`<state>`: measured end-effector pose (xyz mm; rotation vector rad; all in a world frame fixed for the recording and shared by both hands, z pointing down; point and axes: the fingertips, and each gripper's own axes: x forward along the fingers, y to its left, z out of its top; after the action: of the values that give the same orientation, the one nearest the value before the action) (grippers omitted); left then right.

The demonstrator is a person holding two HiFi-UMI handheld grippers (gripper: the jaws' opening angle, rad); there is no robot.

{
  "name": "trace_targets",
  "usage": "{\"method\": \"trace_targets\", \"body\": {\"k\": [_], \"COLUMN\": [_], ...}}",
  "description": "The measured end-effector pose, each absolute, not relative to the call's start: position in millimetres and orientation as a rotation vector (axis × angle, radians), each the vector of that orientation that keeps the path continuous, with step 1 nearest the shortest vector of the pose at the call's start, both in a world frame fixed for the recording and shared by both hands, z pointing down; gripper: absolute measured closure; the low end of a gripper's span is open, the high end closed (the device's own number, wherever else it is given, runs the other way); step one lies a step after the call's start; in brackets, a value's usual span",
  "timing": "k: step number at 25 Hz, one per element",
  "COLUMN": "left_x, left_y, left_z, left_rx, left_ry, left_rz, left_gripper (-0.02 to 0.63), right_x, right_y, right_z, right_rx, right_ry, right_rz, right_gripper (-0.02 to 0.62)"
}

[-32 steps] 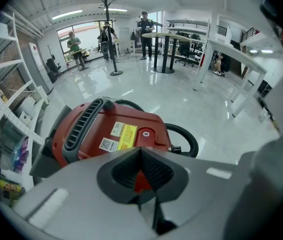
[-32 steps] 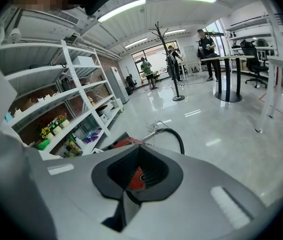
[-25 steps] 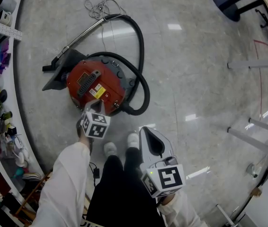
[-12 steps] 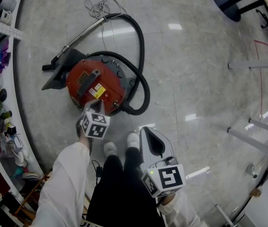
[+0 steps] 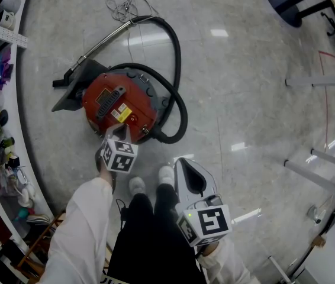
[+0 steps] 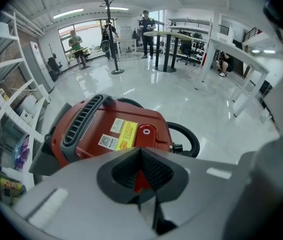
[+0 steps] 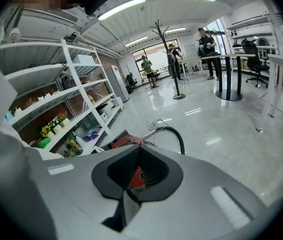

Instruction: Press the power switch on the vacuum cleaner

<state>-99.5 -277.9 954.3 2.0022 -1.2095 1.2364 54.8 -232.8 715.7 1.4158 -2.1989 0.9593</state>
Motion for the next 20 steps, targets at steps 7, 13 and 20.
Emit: {"method": "trace_targets", "body": {"k": [7,13,20], "left_x": [-97,-99,-115], "left_y": [-283,-287,-285], "left_z": [947,917,851], "left_rx": [2.016,2.017,2.029], "left_ry": [-1.236,-1.307,-1.427], "left_rz": [1.206,1.141,1.029], "left_gripper": [0.606,0.606,0.606], "right_x": [53,51,40], "right_y": [-232,-240,-234], "right_z": [712,691,658], "right_rx": [1.402,1.41,1.398], "right_ry": [-2.213,-2.22,-2.291], "right_rz": [0.935,0.896,0.846], "right_gripper": [0.594,0.595,0.595]}}
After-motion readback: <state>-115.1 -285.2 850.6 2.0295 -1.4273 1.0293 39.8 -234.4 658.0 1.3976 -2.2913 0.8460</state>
